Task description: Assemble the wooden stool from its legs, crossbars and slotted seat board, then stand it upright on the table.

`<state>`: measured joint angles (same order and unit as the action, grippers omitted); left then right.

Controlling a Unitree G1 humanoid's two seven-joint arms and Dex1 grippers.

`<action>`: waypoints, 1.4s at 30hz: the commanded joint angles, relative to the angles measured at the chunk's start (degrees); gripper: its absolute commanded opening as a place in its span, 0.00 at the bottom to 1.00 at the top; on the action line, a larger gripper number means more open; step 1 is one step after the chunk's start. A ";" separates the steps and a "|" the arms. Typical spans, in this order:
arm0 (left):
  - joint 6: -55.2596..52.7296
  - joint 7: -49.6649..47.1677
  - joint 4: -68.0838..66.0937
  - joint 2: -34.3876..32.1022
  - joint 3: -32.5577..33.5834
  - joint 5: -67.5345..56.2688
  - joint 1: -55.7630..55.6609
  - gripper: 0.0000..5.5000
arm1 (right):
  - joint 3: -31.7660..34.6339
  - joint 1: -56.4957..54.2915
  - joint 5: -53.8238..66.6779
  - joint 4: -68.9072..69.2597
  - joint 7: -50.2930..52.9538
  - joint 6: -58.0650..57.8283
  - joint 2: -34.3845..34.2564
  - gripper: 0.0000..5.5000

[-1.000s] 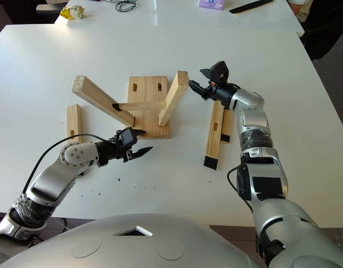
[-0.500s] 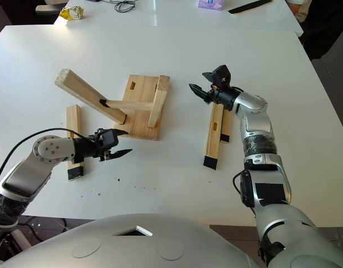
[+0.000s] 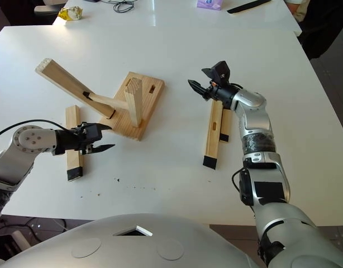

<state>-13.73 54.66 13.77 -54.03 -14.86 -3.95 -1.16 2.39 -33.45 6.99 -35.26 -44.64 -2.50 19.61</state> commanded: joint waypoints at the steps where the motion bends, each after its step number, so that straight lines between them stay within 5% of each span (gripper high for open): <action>1: -0.33 5.73 0.57 -3.55 -1.92 -0.59 7.07 0.54 | -0.46 -2.44 0.24 -1.11 0.52 0.94 -0.79 0.63; 17: 0.05 16.44 5.62 -8.96 5.76 -13.14 9.08 0.54 | -0.54 -3.95 0.15 -1.72 -0.06 1.85 -0.07 0.63; 30: -1.87 31.77 1.42 -12.35 19.13 -28.98 4.85 0.54 | 0.01 3.04 1.97 10.78 -1.03 -2.79 1.95 0.63; 42: 16.25 36.98 -21.24 -14.44 14.41 -11.25 -6.16 0.54 | -1.59 15.12 6.73 36.41 -1.95 -15.73 5.85 0.63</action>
<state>-0.06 90.62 -6.26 -67.55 0.51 -17.04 -6.24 1.98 -19.14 13.12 -1.81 -46.48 -16.43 25.04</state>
